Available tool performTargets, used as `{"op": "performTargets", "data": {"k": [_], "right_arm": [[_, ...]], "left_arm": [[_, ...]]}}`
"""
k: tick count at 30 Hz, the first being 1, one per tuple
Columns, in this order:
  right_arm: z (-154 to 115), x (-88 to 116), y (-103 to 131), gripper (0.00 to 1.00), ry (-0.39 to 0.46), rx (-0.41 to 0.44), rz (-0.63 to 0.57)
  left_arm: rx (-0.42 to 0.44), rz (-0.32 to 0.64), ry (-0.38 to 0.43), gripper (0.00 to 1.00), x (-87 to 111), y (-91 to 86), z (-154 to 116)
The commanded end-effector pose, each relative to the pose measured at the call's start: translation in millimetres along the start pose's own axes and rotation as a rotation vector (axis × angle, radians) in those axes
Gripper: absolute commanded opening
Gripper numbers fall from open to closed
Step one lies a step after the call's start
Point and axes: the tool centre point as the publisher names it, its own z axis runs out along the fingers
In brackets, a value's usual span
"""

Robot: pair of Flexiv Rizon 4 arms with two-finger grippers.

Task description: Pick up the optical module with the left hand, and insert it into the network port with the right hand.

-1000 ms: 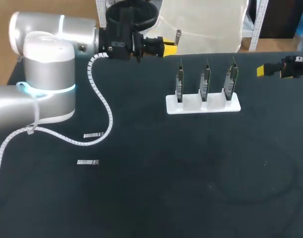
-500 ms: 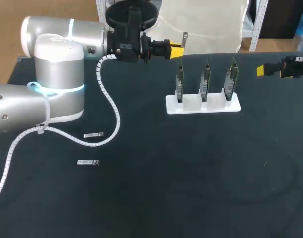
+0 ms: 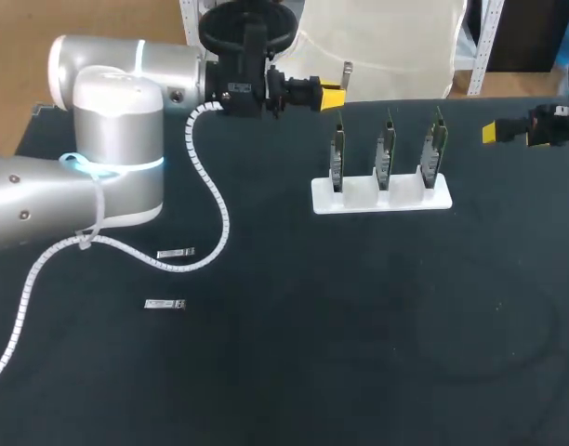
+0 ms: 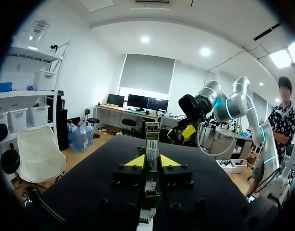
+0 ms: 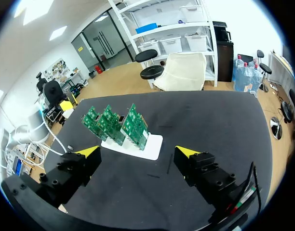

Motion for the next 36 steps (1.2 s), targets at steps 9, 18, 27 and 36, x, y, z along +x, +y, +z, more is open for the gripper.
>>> {"op": "performTargets", "data": {"k": [9,18,27,36], "right_arm": [[-1.6,-62.5,-0.1,1.0,0.056,-0.103,-0.309],[24.6,-105.4,26.8,1.0,0.156,-0.383,-0.61],[53.2,-119.7,61.5,1.0,0.311,-0.675,-0.861],[71.3,-106.3,90.3,1.0,0.395,-0.857,-0.983]], "left_arm": [[0.0,0.0,-0.001,0.0,0.1,0.5,0.3],[0.0,0.0,-0.001,0.0,0.1,0.5,0.3],[0.0,0.0,-0.001,0.0,0.1,0.5,0.3],[0.0,0.0,-0.001,0.0,0.1,0.5,0.3]]}}
